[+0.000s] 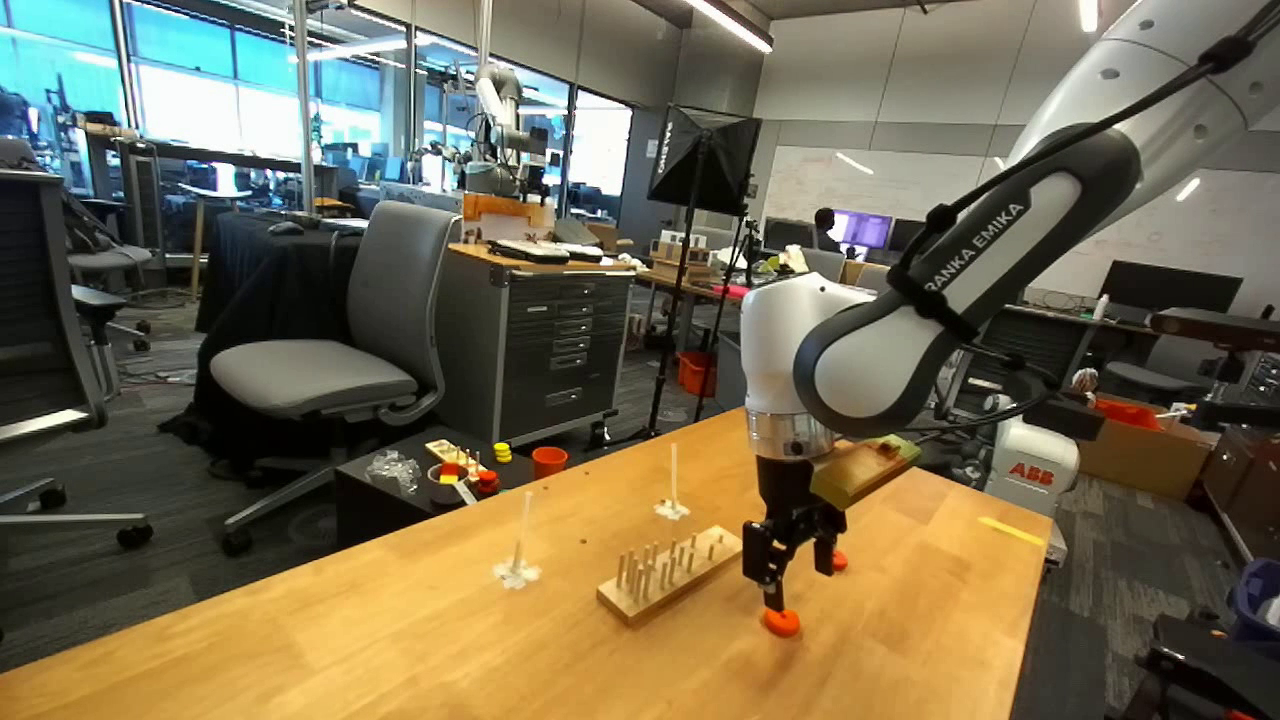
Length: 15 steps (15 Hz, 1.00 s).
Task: Pick up the orange ring on the left and place it on the wooden stand
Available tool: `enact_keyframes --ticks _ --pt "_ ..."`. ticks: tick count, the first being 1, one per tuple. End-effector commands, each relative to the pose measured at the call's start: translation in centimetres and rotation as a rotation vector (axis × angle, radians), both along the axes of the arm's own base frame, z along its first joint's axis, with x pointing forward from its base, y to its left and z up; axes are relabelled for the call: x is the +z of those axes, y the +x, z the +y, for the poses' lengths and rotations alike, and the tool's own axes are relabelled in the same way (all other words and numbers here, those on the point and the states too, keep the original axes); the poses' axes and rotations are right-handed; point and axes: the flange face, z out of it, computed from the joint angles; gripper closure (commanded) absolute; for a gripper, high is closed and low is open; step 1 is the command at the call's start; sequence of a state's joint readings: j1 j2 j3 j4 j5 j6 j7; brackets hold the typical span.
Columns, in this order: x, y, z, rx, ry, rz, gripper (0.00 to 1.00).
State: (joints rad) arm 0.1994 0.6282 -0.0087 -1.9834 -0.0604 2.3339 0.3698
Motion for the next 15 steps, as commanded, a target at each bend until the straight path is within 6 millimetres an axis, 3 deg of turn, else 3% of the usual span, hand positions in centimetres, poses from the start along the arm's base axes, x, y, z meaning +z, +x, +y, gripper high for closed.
enact_keyframes --ticks 1,15 --pt "-0.2 0.2 0.4 0.034 0.04 -0.022 0.0" --pt "-2.0 -1.0 2.0 0.101 0.061 -0.032 0.0"
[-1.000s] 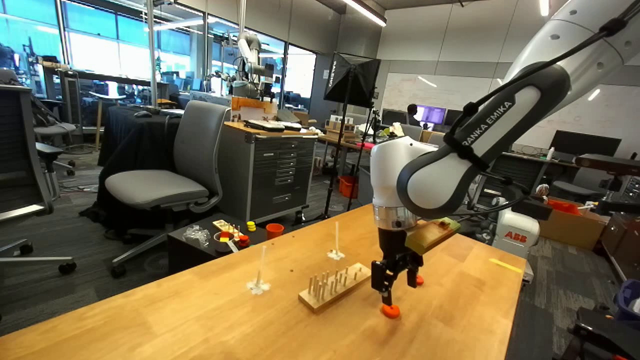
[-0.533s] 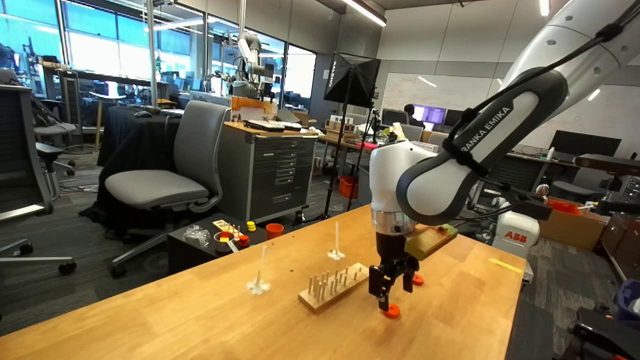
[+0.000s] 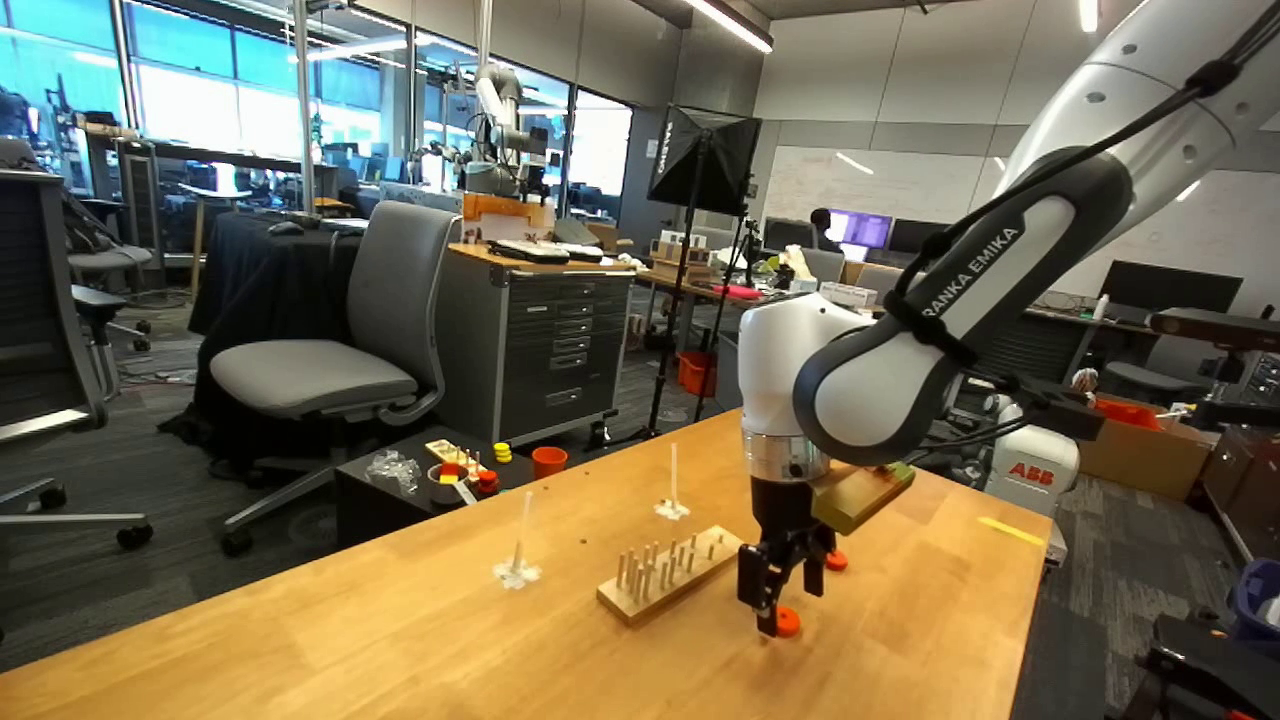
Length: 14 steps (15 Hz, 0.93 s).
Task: Pick up the orange ring on the left and place it on the wooden stand
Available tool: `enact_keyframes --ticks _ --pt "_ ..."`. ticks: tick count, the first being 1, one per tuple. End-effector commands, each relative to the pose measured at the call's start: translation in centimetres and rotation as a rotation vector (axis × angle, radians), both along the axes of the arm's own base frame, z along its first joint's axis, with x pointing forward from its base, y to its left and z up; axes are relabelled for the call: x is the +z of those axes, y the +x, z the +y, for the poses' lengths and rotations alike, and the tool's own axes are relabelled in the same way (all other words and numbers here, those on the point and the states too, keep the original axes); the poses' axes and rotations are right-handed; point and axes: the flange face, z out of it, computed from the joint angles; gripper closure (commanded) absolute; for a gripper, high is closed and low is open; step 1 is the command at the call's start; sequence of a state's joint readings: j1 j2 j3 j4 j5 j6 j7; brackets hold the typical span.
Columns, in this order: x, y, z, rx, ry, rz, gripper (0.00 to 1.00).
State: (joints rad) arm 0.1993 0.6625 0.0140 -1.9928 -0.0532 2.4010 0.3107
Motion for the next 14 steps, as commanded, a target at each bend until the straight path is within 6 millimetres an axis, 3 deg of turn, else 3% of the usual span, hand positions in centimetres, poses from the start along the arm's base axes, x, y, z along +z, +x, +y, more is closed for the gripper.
enact_keyframes --ticks 1,6,7,8,14 --pt "-0.21 -0.56 0.88 0.037 0.023 -0.022 0.0" --pt "-0.42 -0.62 1.12 0.044 0.029 -0.037 0.0" --pt "-0.41 -0.57 1.08 0.046 0.028 -0.039 0.08" --pt "-0.38 -0.52 1.06 0.05 0.027 -0.043 0.26" --pt "0.5 -0.25 1.65 0.058 0.045 -0.051 0.72"
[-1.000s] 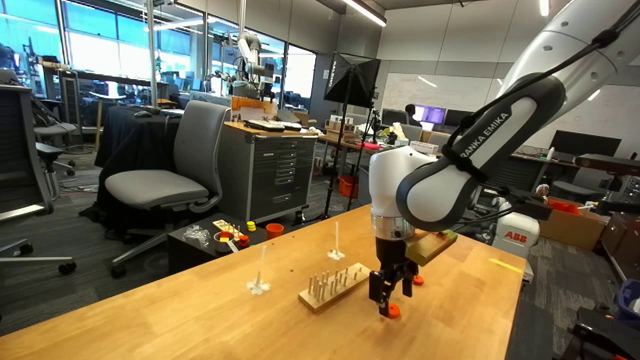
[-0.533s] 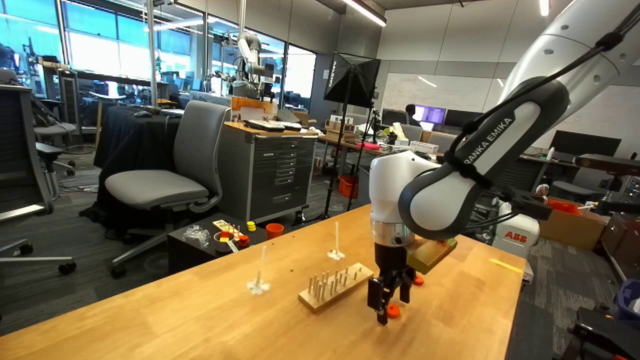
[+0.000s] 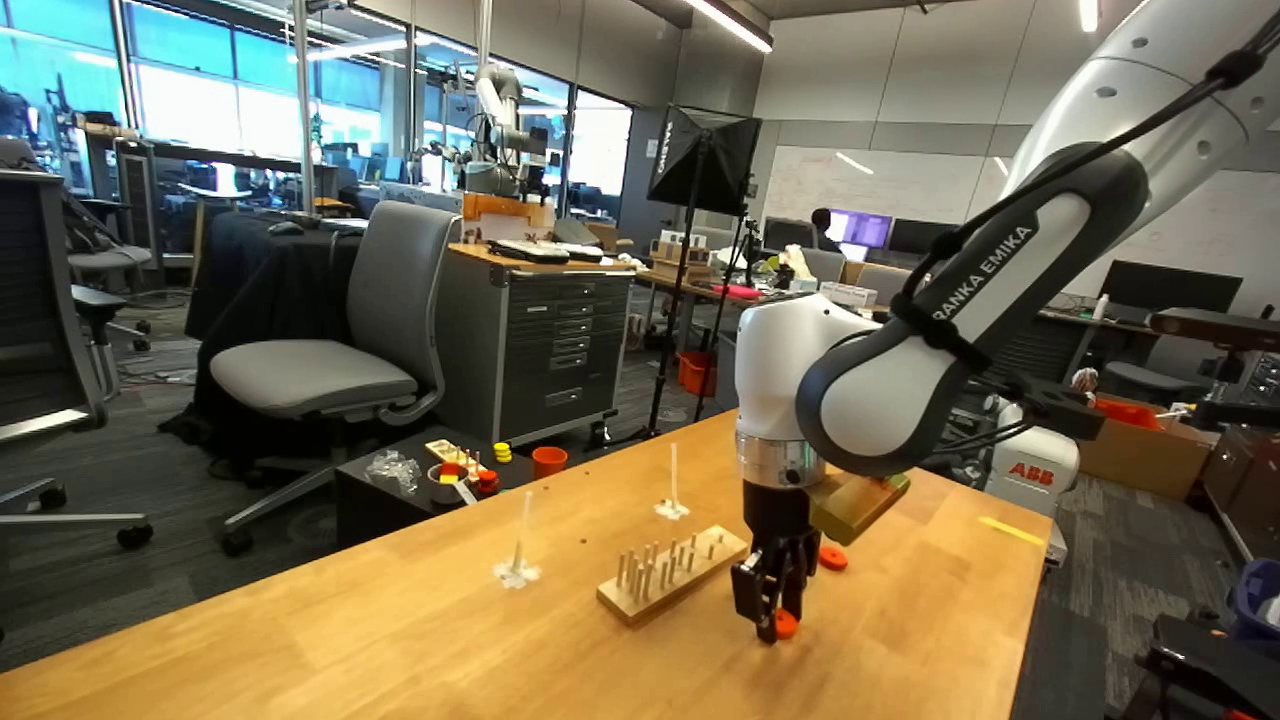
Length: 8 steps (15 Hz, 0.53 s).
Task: Pick up the orange ring on the left and place it on the wooden stand
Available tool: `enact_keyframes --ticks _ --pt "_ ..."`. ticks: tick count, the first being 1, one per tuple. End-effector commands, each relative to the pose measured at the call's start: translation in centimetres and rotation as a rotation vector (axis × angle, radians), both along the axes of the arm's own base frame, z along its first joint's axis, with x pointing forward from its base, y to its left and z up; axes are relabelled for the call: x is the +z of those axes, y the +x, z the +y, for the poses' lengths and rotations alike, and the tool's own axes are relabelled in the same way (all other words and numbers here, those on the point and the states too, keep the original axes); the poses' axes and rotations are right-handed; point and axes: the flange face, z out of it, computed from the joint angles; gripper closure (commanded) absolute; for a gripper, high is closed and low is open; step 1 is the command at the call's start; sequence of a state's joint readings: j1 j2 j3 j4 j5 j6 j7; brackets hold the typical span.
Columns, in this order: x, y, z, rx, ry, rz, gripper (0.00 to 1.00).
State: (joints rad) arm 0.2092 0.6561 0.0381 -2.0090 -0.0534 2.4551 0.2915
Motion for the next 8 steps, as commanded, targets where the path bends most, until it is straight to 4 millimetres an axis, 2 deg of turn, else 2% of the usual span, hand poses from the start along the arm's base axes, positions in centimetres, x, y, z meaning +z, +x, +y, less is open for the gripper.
enact_keyframes --ticks 1,5,8 --pt "0.5 0.1 -0.4 0.009 0.017 -0.009 0.79" --pt "1.3 0.6 -1.0 -0.009 0.026 0.001 0.82" --pt "3.8 1.4 -2.0 -0.045 0.078 -0.018 0.82"
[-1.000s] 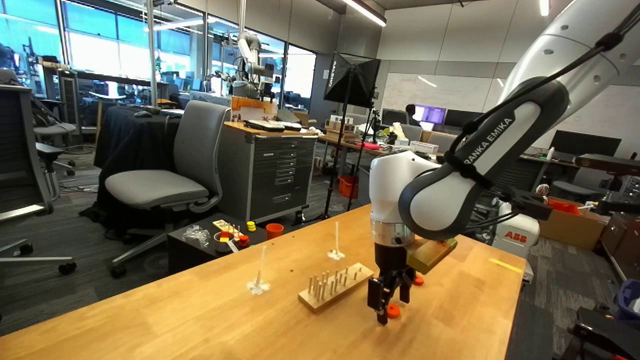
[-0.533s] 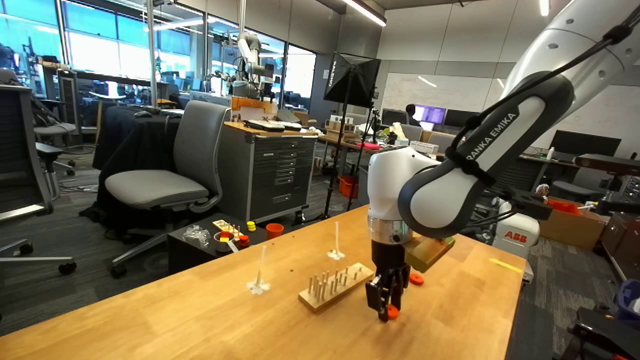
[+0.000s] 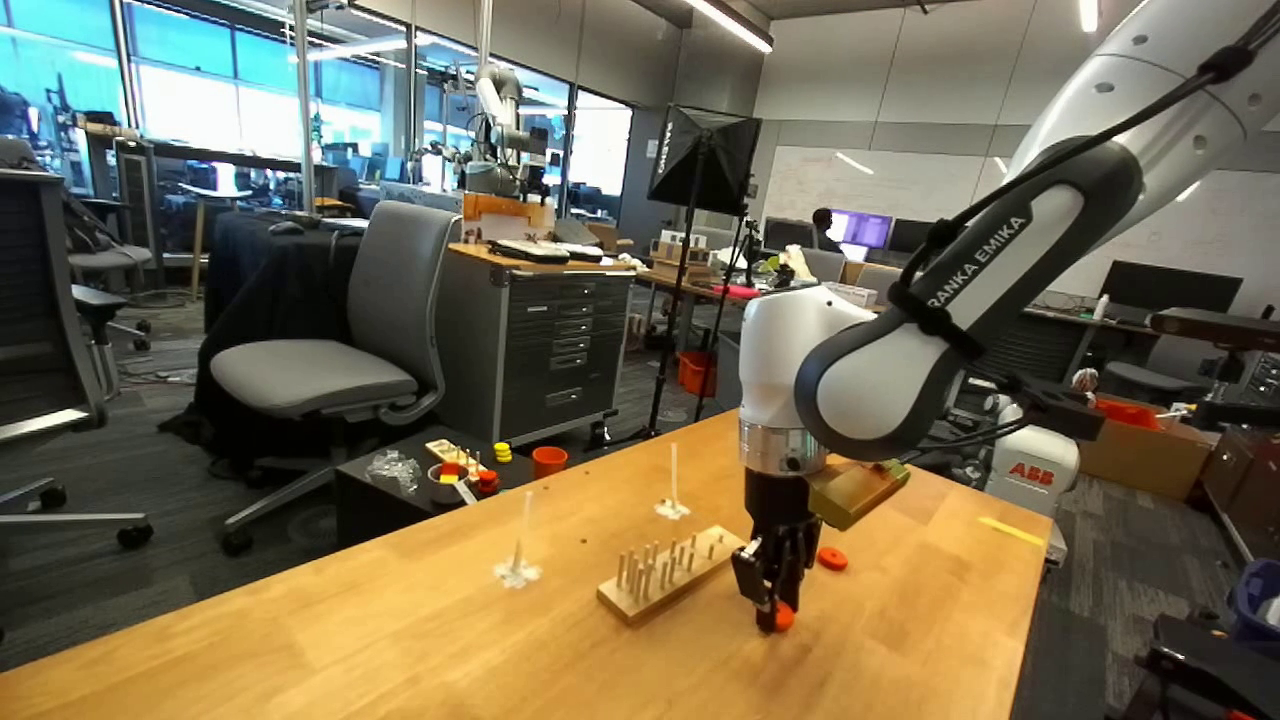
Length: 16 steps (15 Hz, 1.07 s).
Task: Pick up the orange ring on the left and place it on the wooden stand
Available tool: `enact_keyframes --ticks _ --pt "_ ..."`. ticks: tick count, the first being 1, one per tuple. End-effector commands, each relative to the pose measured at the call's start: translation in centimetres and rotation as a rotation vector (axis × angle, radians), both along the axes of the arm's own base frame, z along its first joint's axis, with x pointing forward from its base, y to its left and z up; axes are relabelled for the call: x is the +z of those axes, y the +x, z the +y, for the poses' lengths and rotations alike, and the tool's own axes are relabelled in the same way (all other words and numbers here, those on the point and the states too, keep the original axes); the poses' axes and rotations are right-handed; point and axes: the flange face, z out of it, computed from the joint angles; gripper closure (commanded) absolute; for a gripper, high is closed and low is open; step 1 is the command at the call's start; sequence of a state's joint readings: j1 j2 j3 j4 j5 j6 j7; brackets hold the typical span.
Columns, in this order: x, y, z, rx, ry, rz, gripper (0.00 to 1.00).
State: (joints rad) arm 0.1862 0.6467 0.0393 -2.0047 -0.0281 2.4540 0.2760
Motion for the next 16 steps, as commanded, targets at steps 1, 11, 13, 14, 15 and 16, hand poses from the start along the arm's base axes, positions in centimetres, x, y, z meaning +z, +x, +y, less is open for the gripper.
enact_keyframes --ticks 1,11,13,14,15,16 --pt "3.9 1.1 -1.2 -0.03 0.079 -0.023 0.82" --pt "10.1 5.3 -2.5 -0.154 0.145 -0.129 0.82" --pt "10.2 5.9 -2.3 -0.163 0.141 -0.13 0.82" --pt "10.2 6.2 -2.2 -0.17 0.137 -0.13 0.82" --pt "10.2 6.5 -2.1 -0.178 0.134 -0.129 0.82" --pt "10.2 6.8 -2.0 -0.186 0.132 -0.128 0.82"
